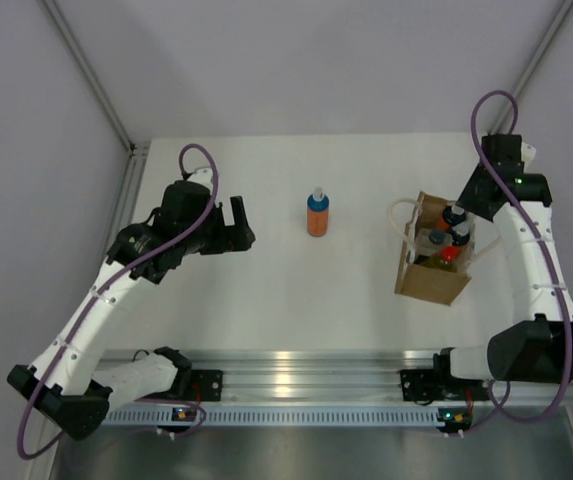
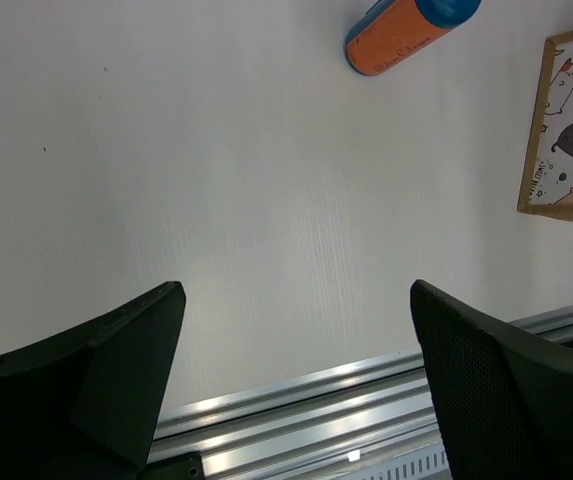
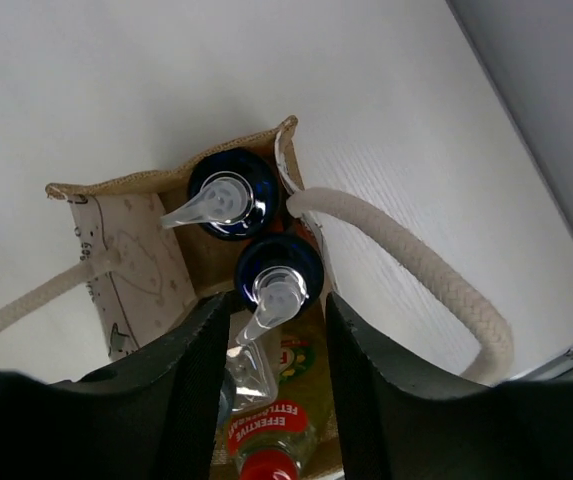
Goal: Take the personal care products out of the canvas bag
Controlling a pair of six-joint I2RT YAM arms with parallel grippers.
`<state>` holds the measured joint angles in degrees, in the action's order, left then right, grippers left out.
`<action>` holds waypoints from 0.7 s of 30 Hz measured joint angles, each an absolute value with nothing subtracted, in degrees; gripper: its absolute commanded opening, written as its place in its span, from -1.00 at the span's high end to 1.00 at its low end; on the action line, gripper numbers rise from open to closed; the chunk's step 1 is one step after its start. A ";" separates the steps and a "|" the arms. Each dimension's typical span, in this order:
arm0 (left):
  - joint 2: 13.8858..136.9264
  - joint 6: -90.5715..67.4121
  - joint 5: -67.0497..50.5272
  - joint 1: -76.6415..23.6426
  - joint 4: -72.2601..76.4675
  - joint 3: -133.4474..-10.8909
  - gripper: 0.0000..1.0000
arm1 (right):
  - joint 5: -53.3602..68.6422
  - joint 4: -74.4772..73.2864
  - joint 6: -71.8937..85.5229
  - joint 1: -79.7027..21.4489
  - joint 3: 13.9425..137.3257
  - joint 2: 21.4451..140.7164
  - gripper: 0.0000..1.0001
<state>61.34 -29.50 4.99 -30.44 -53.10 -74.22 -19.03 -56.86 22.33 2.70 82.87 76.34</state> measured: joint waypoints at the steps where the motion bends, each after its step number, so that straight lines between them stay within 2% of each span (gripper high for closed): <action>1: 61.58 -29.39 4.86 -30.44 -53.08 -74.22 -0.97 | -18.83 -56.62 23.20 2.68 82.87 76.73 0.15; 12: 62.63 -28.36 3.99 -30.44 -53.06 -73.65 -0.97 | -18.44 -55.40 32.38 2.37 83.29 81.84 0.11; 17: 62.63 -28.38 3.88 -30.44 -53.08 -72.71 -0.97 | -19.68 -54.76 35.44 1.23 84.88 85.30 0.00; 21: 62.61 -28.34 3.90 -30.44 -53.06 -72.47 -0.97 | -21.87 -54.83 38.04 0.51 85.17 86.98 -0.01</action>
<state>62.61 -28.34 3.90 -30.44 -53.06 -72.47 -21.87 -54.83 38.04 0.51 85.17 86.98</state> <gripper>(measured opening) 0.985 0.504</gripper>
